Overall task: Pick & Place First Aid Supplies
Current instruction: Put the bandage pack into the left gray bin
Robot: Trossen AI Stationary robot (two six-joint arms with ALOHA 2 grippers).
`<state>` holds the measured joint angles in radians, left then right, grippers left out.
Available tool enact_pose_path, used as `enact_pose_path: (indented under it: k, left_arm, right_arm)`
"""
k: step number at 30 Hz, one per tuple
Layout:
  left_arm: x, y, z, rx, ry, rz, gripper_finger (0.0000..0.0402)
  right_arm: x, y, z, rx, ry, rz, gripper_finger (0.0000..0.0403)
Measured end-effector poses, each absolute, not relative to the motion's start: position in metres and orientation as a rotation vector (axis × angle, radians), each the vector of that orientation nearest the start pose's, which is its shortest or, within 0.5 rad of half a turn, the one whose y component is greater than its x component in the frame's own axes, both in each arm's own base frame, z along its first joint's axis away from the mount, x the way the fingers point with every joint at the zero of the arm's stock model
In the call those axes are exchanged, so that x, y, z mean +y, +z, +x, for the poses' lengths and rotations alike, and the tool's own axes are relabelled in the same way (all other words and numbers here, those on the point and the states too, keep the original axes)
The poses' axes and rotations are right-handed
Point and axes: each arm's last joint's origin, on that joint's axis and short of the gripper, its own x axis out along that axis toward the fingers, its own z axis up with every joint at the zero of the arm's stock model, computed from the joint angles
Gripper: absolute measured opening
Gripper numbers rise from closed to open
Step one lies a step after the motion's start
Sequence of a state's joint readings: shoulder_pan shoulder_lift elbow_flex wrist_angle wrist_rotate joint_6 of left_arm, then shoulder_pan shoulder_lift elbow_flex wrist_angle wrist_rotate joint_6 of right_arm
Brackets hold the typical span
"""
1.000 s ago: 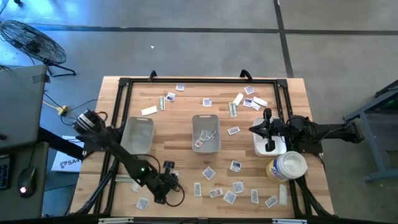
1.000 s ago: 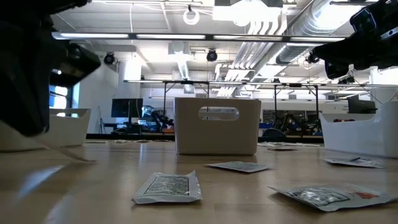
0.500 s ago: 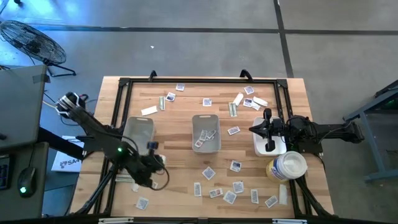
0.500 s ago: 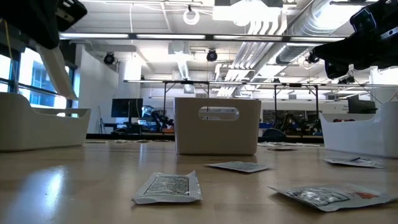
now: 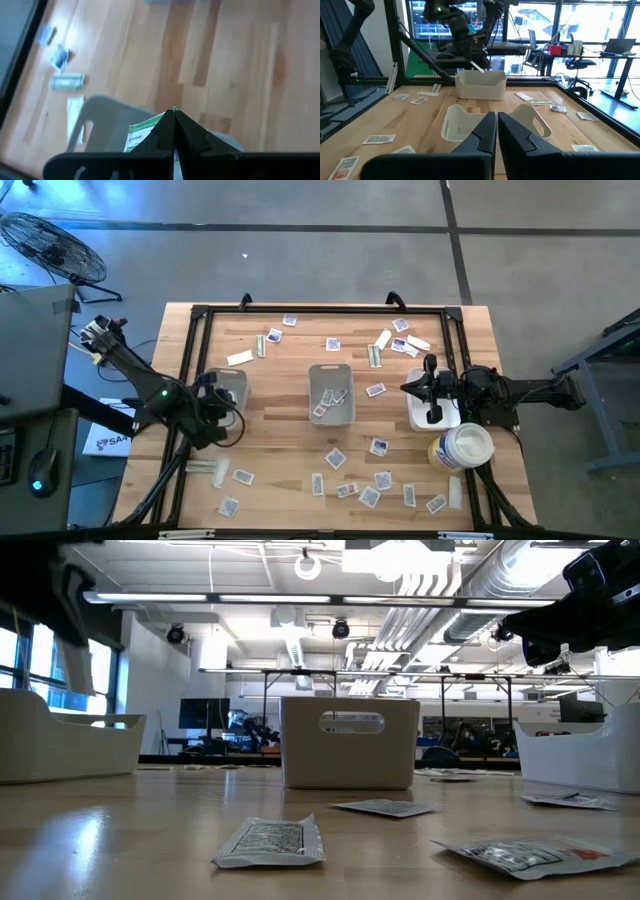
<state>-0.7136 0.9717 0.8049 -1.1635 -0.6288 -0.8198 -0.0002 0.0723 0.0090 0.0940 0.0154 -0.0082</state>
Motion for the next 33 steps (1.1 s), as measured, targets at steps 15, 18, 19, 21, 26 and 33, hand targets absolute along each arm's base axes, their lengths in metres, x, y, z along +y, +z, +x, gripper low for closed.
enact_pose_path:
  k: [15,18,19,21,26,33]
  left_arm:
    - [-0.063,0.215,0.1,0.893,0.527,-0.172,0.0001]
    - [-0.064,0.209,0.102,0.855,0.528,-0.178,0.0001]
    - [-0.065,0.207,0.103,0.843,0.521,-0.183,0.0001]
    - [-0.067,0.2,0.106,0.822,0.489,-0.189,0.0001]
    - [-0.068,0.181,0.106,0.826,0.454,-0.158,0.0001]
    - [-0.066,0.174,0.103,0.846,0.476,-0.179,0.0001]
  right_arm:
    - [0.0,0.17,0.102,-0.031,-0.016,-0.008,0.0012]
    - [0.0,0.17,0.102,-0.031,-0.016,-0.008,0.0012]
    - [0.0,0.17,0.102,-0.031,-0.016,-0.008,0.0012]
    - [0.0,0.17,0.102,-0.031,-0.016,-0.005,0.0012]
    - [0.0,0.17,0.102,-0.031,-0.016,-0.005,0.0012]
    - [0.0,0.17,0.102,-0.031,-0.016,-0.008,0.0012]
